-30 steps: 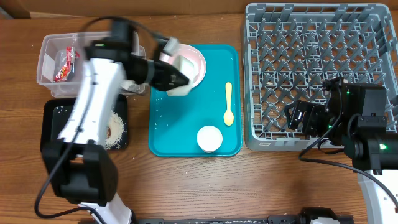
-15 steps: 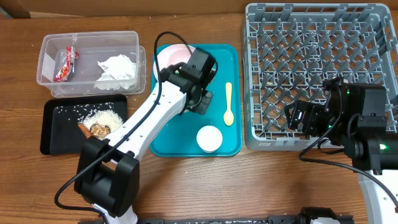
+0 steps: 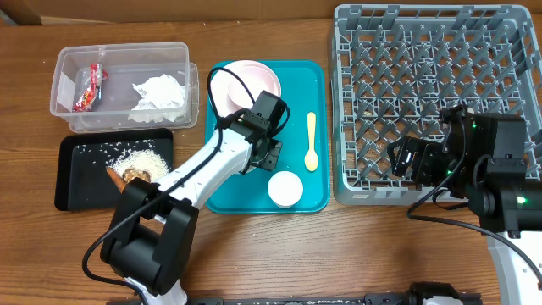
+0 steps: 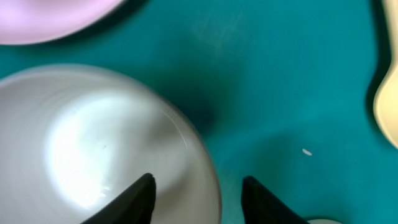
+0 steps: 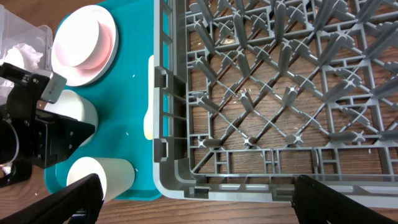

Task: Sort waste into correct bins and load items into the dishwasher
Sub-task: 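Return the empty bowl with left gripper to the teal tray, then grasp the white cup with left gripper and lift it toward right gripper, then grasp the white cup with right gripper from the left gripper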

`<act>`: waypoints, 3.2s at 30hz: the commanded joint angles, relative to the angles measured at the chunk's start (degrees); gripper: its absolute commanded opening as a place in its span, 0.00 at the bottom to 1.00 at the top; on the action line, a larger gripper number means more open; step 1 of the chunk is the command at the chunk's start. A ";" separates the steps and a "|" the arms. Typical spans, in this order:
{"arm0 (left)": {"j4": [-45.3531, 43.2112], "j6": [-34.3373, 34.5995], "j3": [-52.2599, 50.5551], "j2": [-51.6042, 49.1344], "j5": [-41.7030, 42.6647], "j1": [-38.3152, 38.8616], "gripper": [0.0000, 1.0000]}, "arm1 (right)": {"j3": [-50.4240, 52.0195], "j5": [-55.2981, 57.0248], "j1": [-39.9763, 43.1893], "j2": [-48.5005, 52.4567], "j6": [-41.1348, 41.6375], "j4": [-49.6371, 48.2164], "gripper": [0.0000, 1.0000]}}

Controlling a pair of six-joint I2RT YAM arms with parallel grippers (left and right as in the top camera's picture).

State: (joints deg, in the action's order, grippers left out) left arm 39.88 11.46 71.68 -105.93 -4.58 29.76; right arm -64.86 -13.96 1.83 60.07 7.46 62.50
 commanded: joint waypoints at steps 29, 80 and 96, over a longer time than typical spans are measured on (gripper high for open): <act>26.36 -7.15 11.32 0.17 11.69 4.42 0.40 | 0.04 0.24 -0.22 3.13 -0.20 -0.35 1.00; 13.38 -2.47 20.59 0.31 95.17 -18.08 0.04 | -0.02 -48.22 -14.49 13.42 4.59 -46.64 0.96; 13.38 -2.67 20.59 0.31 95.17 -16.81 0.04 | -0.02 -48.94 -18.69 16.81 9.60 -58.71 0.72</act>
State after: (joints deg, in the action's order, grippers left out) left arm 53.08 8.91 91.96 -106.02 89.60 11.14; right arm -63.81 -60.62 -15.38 77.47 15.46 7.16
